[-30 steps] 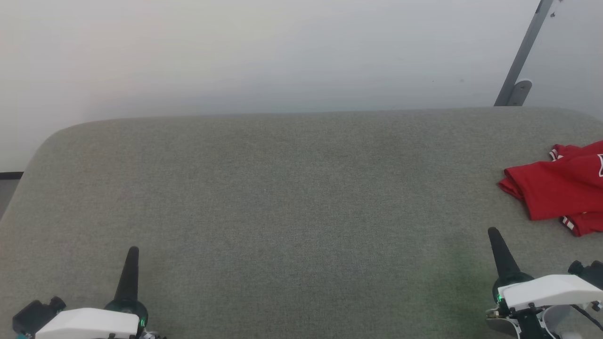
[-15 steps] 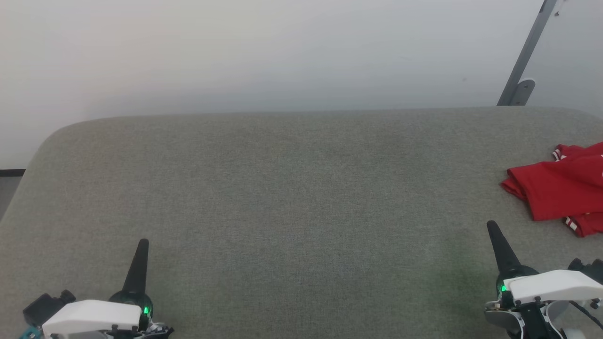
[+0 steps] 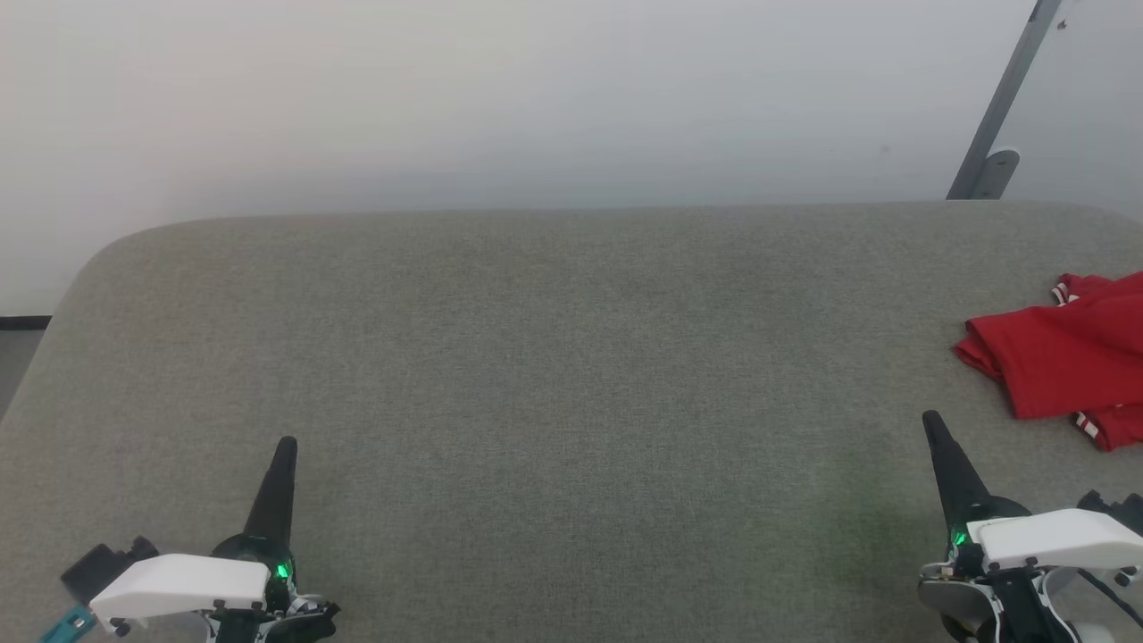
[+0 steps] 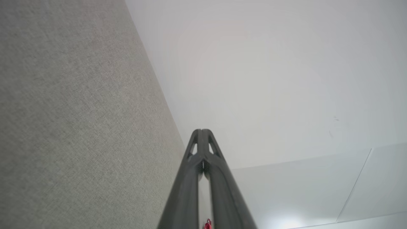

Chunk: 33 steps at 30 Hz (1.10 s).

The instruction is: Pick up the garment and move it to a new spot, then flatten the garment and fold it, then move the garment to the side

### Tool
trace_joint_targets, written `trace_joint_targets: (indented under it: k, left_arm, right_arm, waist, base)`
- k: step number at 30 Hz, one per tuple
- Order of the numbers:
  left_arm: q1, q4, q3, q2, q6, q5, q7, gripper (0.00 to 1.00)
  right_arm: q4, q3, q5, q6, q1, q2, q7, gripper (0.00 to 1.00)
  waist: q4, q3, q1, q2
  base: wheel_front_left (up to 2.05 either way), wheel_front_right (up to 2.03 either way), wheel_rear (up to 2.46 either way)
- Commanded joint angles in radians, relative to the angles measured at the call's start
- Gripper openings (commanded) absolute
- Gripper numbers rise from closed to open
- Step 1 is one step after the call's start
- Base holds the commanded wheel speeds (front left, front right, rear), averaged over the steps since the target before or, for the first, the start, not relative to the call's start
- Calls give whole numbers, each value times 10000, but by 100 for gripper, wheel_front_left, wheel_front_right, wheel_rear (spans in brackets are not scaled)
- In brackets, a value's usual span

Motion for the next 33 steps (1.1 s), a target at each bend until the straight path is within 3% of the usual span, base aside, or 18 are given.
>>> trace_joint_targets:
  k: [1, 33]
  left_arm:
    - [-250, -3, -22, -25, -37, -219, 80, 0]
    - [-715, 239, -159, -297, -48, -1869, 651, 0]
  right_arm:
    - [-93, -32, 258, -4, -186, 39, 100, 0]
    - [-296, -260, 2102, -4, -246, 296, 642, 0]
  waist:
    - [9, 6, 0, 0]
    - [133, 91, 0, 0]
  base:
    - [0, 0, 0]
    - [0, 0, 0]
